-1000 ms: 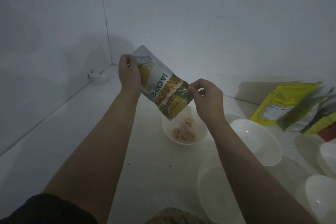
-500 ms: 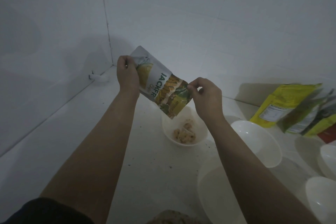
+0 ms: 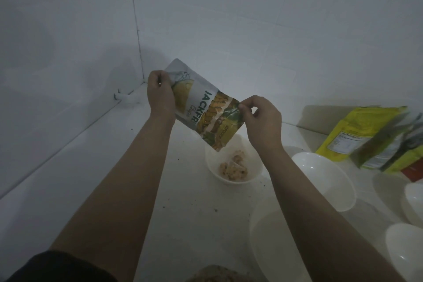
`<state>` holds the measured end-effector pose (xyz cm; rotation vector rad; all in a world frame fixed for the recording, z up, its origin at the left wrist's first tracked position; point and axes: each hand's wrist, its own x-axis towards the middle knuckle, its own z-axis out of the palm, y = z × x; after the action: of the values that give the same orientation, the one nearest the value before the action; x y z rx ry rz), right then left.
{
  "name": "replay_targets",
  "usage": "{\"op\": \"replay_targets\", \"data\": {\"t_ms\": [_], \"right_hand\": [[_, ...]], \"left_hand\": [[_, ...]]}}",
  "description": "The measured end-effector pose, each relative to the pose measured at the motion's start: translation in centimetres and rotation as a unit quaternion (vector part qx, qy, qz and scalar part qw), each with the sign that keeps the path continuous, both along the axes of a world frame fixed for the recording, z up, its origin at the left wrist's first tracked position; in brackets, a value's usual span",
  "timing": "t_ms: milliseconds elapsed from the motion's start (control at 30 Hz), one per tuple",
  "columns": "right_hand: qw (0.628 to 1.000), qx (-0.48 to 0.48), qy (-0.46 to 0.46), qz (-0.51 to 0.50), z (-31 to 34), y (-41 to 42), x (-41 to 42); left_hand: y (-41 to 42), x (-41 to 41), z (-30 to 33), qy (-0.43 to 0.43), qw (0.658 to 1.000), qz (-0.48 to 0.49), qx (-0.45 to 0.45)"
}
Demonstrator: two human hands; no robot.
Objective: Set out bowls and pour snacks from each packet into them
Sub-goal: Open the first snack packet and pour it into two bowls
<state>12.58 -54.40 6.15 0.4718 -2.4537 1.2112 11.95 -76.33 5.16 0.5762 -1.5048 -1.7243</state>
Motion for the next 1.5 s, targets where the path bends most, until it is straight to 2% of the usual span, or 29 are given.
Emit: {"op": "replay_targets", "data": {"t_ms": [533, 700, 1000, 1500], "right_hand": [[0.999, -0.029, -0.016, 0.006, -0.16, 0.18, 0.01], [0.998, -0.057, 0.032, -0.005, 0.2, -0.41, -0.03], [1.0, -0.018, 0.01, 0.018, -0.29, -0.19, -0.46], [1.0, -0.025, 0.014, 0.002, 0.12, -0.44, 0.14]], "left_hand": [[0.44, 0.33, 0.25, 0.002, 1.0, -0.002, 0.0], [0.43, 0.41, 0.67, 0.008, 1.0, 0.0, 0.017], [0.14, 0.48, 0.37, 0.005, 1.0, 0.003, 0.003], [0.25, 0.83, 0.91, 0.003, 1.0, 0.0, 0.007]]}}
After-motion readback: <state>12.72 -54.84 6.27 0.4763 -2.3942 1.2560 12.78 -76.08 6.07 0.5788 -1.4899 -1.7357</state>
